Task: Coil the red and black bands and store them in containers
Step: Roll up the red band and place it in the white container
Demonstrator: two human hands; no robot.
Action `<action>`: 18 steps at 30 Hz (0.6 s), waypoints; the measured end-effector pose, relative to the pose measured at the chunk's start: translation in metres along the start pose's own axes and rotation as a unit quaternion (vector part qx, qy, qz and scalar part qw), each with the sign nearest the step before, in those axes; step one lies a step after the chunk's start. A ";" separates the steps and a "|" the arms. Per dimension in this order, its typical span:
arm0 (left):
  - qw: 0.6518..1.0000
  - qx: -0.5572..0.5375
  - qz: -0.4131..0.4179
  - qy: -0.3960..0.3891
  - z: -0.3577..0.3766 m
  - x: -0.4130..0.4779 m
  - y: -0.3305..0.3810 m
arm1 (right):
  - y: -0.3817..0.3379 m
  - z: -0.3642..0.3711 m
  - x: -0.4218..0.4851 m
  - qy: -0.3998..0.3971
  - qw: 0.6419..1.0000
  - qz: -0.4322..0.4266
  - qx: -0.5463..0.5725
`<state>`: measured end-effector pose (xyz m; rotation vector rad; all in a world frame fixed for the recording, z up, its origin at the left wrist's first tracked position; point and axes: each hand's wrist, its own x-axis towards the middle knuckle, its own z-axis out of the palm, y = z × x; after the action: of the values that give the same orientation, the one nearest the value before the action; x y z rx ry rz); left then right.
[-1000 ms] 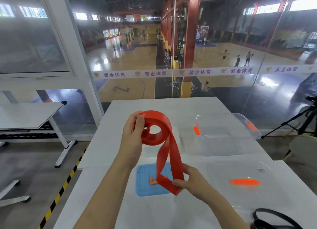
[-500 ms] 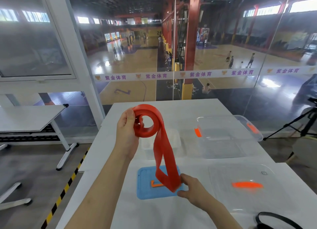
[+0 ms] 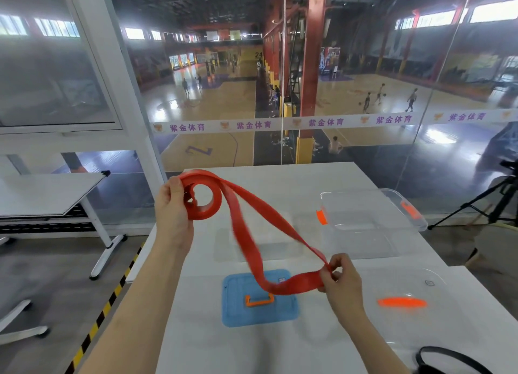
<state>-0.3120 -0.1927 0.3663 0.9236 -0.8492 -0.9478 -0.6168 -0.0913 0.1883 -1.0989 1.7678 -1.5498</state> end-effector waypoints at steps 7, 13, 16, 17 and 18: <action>1.000 0.012 0.007 -0.008 0.002 -0.006 0.000 | 0.001 0.003 0.002 -0.035 0.998 -0.008 -0.060; 0.997 0.047 0.028 -0.051 0.012 -0.018 0.003 | 0.007 0.004 -0.003 -0.090 0.987 0.012 -0.130; 0.993 0.071 0.036 -0.082 0.018 -0.025 0.010 | 0.005 -0.001 -0.007 -0.131 0.977 -0.004 -0.165; 0.990 0.086 0.043 -0.100 0.020 -0.029 0.013 | 0.003 -0.002 -0.008 -0.139 0.975 -0.010 -0.171; 0.986 0.103 0.051 -0.119 0.023 -0.033 0.016 | 0.001 -0.002 -0.009 -0.144 0.975 -0.018 -0.168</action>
<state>-0.3391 -0.1632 0.3833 0.9446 -1.2045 -0.9043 -0.6139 -0.0826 0.1864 -1.4429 1.8522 -1.0641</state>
